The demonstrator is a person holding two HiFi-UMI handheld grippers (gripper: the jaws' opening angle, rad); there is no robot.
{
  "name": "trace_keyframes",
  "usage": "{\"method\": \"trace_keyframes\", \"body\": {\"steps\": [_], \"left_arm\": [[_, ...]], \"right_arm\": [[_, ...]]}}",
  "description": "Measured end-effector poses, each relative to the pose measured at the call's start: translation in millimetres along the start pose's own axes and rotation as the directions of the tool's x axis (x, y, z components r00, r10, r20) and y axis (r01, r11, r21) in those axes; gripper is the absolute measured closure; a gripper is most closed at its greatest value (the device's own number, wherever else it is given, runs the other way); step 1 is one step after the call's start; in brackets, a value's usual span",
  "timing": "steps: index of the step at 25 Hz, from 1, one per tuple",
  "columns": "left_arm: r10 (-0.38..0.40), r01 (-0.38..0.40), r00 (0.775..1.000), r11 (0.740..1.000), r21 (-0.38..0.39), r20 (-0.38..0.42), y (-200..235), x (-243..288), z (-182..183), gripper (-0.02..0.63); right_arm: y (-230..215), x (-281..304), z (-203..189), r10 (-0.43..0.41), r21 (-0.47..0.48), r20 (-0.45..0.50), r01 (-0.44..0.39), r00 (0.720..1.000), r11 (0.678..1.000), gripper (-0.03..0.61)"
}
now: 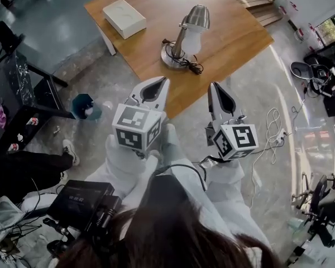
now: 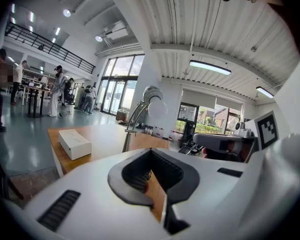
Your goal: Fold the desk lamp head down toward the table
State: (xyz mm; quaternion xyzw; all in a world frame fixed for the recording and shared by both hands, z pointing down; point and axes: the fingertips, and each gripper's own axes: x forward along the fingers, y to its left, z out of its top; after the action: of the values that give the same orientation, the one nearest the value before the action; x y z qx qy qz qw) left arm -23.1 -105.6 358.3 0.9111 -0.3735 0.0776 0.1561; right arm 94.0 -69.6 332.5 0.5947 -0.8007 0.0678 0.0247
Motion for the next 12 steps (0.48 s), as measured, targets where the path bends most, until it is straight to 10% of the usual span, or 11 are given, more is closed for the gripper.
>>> {"method": "trace_keyframes", "body": {"steps": [12], "left_arm": [[-0.072, 0.074, 0.994, 0.997, 0.013, -0.081, 74, 140, 22, 0.612]], "right_arm": [[-72, 148, 22, 0.258, -0.117, -0.049, -0.262, 0.965, 0.958, 0.575]]}}
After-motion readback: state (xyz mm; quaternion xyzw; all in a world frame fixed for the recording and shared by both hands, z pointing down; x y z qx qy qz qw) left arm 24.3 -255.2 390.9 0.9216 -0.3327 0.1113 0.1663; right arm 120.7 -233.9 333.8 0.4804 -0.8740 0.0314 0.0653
